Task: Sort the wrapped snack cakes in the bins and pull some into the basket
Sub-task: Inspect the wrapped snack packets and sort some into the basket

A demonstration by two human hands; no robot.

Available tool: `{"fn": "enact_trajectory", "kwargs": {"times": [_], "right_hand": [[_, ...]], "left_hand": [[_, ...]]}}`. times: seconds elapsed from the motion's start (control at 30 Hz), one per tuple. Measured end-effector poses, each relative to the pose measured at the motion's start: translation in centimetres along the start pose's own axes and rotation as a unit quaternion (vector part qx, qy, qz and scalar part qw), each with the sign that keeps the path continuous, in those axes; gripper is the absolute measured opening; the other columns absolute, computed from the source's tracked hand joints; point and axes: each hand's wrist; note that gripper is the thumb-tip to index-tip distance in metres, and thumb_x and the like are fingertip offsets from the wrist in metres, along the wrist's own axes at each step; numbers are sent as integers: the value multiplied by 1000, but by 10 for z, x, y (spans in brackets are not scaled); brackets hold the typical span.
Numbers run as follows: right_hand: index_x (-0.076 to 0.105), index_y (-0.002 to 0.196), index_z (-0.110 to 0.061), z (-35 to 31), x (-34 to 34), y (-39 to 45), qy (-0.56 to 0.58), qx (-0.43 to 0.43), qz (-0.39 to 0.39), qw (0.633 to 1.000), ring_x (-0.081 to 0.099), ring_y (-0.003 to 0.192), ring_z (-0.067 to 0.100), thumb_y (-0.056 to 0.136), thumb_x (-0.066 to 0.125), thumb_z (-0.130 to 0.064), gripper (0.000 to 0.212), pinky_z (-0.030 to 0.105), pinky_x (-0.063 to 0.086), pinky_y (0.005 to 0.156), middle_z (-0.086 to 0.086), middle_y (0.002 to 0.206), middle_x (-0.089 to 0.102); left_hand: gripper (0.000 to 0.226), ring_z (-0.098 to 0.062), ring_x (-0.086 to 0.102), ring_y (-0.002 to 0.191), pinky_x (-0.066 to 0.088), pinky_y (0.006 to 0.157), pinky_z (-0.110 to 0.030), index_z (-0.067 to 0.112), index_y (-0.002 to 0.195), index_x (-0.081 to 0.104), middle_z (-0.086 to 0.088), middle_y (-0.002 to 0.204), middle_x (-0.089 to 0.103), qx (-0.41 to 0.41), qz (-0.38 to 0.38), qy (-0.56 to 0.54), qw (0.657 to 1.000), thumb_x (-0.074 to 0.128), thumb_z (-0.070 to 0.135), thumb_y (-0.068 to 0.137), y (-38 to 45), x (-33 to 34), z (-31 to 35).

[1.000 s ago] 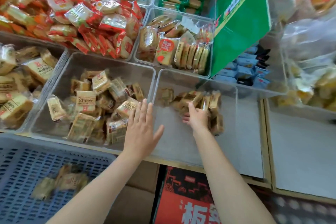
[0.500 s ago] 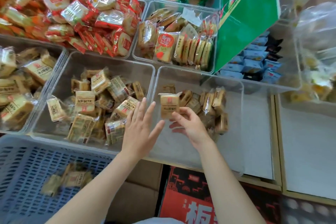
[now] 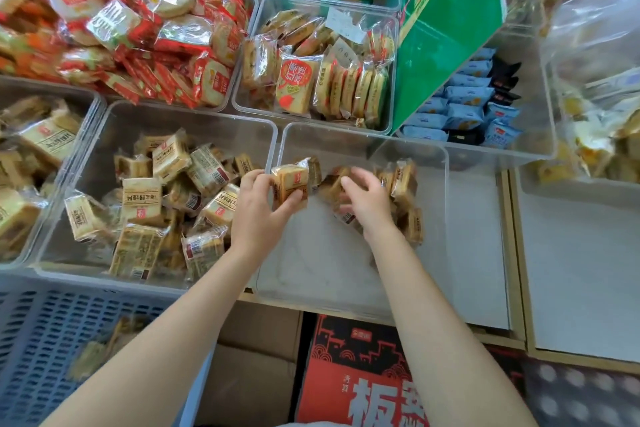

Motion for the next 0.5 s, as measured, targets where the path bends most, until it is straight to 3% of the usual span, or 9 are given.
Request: {"fn": "enact_trajectory", "kwargs": {"times": [0.07, 0.13, 0.17, 0.23, 0.37, 0.5], "right_hand": [[44, 151, -21, -4, 6, 20, -57, -1, 22, 998, 62, 110, 14, 102, 60, -27, 52, 18, 56, 80, -4, 143, 50], [41, 153, -17, -2, 14, 37, -134, 23, 42, 990, 53, 132, 26, 101, 60, -32, 57, 35, 48, 104, 4, 150, 49], [42, 152, -14, -1, 17, 42, -165, 37, 50, 984, 50, 137, 30, 101, 60, -34, 57, 40, 44, 108, 8, 150, 50], [50, 145, -9, 1, 23, 50, -203, 49, 59, 976, 53, 133, 33, 100, 62, -37, 54, 41, 44, 107, 13, 144, 56], [62, 132, -9, 0, 26, 54, -261, 44, 56, 963, 62, 120, 31, 94, 69, -45, 53, 33, 47, 88, 11, 129, 67], [62, 135, -15, 0, 22, 55, -210, 71, 33, 975, 62, 119, 28, 91, 73, -41, 53, 32, 47, 89, 6, 131, 67]], "left_hand": [[37, -15, 48, 99, 34, 67, -28, 13, 105, 52, -2, 116, 50, -10, 18, 3, 1000, 68, 44, 94, 8, 0, 3], [38, -18, 50, 89, 35, 59, -28, 15, 102, 48, -1, 105, 49, -35, 27, 11, 999, 66, 48, 94, 17, 0, 7], [39, -18, 49, 86, 34, 57, -28, 16, 101, 46, -1, 102, 48, -43, 27, 20, 998, 66, 48, 94, 20, 0, 8], [39, -18, 48, 84, 32, 55, -28, 16, 101, 45, 0, 101, 46, -44, 25, 37, 998, 66, 48, 94, 26, 3, 8], [39, -19, 49, 88, 34, 62, -32, 14, 104, 47, -1, 103, 47, -43, 28, 2, 999, 68, 46, 94, 27, 6, 4], [38, -20, 49, 90, 40, 69, -36, 13, 104, 49, -3, 104, 49, -40, 27, -16, 999, 68, 45, 94, 26, 5, 3]]}}
Point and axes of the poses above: each hand's wrist, its own y-axis towards the middle knuckle, its own x-axis out of the palm, z = x × y
